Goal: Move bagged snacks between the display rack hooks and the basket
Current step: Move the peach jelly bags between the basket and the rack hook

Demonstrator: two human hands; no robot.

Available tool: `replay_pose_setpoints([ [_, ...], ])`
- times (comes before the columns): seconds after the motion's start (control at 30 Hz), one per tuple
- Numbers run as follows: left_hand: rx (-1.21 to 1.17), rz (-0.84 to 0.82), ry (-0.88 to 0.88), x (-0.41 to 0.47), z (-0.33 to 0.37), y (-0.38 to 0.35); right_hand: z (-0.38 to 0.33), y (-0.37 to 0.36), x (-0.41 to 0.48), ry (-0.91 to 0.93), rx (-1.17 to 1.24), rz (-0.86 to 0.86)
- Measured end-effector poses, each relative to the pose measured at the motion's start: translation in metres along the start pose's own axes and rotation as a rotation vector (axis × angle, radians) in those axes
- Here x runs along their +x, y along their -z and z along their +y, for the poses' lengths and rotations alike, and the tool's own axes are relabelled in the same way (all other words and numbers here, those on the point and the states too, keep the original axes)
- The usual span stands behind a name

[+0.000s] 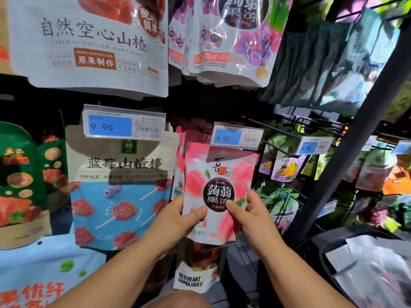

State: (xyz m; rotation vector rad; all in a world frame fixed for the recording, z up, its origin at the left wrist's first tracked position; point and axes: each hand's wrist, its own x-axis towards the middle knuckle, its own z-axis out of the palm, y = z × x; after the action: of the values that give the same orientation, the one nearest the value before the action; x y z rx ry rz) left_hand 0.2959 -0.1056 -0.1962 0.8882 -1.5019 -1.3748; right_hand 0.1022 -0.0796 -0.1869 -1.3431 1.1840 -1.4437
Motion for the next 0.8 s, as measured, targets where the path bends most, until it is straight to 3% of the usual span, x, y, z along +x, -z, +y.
replay_pose_setpoints([
  [0.37, 0.202, 0.062, -0.001, 0.011, 0.007, -0.006, -0.003, 0.01, 0.014, 0.003, 0.002, 0.02],
  [0.8, 0.47, 0.391, -0.094, 0.015, 0.005, -0.014, 0.001, 0.002, 0.032, 0.003, -0.261, 0.079],
])
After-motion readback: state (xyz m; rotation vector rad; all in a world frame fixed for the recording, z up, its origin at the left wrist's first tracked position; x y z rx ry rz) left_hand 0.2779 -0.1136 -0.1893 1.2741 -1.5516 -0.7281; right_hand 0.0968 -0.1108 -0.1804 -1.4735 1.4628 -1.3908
